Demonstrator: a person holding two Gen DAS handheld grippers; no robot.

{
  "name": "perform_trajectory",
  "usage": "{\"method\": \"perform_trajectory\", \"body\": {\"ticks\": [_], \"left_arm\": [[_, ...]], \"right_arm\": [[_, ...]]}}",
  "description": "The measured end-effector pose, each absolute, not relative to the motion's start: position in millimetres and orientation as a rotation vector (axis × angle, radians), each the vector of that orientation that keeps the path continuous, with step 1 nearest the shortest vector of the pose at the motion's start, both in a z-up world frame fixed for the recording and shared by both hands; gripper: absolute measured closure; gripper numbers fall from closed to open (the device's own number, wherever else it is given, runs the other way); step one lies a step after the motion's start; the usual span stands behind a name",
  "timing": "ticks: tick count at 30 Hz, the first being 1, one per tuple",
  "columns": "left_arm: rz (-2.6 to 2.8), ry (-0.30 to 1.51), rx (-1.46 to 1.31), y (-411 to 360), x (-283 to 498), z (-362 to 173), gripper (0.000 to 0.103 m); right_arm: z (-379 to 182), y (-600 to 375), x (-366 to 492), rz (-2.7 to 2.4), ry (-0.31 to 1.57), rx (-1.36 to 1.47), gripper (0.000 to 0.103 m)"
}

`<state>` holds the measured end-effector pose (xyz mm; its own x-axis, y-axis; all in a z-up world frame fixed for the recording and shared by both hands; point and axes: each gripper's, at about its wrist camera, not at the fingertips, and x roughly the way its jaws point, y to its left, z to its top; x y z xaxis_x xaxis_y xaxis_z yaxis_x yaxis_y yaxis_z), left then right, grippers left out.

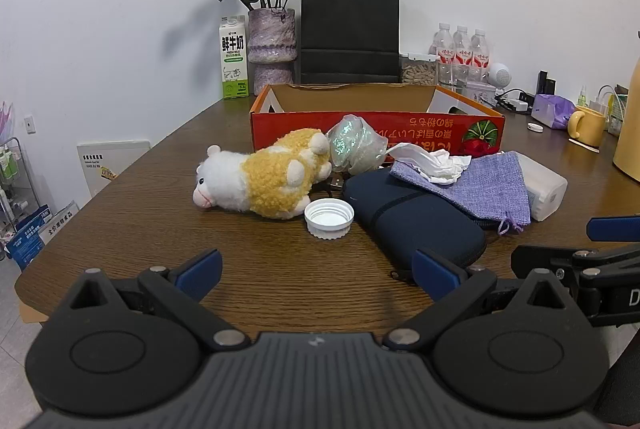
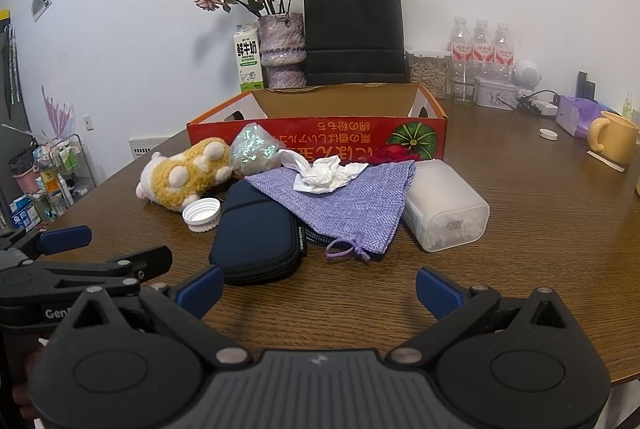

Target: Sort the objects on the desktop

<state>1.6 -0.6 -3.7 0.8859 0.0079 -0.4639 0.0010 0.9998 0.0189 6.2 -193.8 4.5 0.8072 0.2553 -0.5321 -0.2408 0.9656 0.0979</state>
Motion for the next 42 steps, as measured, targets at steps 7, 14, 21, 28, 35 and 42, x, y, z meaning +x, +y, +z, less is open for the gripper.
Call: {"method": "perform_trajectory", "body": {"ticks": [7,14,21,28,35,42], "left_arm": [[0.003,0.483,0.019,-0.7,1.6,-3.7,0.000],[-0.007,0.471,0.009,0.4,0.7,-7.8,0.000],[-0.028,0.479,0.004,-0.9,3.8,-9.0,0.000],[-0.032,0.476,0.000,-1.2,3.9,-9.8,0.000],[-0.038,0.478,-0.001,-1.7,3.5,-10.9,0.000],[-0.039,0.480,-0.001,-1.7,3.3,-11.2,0.000]], "right_arm": [[4.2,-193.6,6.2,0.266,0.572,0.027,0.000],[5.4,-193.7,3.1,0.273,0.554,0.024,0.000],[4.4,-193.0,0.6,0.289,0.538,0.028,0.000],[3.5,-193.3,1.0,0.287,0.539,0.028,0.000],[2.0,-193.7,0.9,0.283,0.538,0.026,0.000],[1.0,-192.1,1.6,0.289,0.542,0.024,0.000]]}}
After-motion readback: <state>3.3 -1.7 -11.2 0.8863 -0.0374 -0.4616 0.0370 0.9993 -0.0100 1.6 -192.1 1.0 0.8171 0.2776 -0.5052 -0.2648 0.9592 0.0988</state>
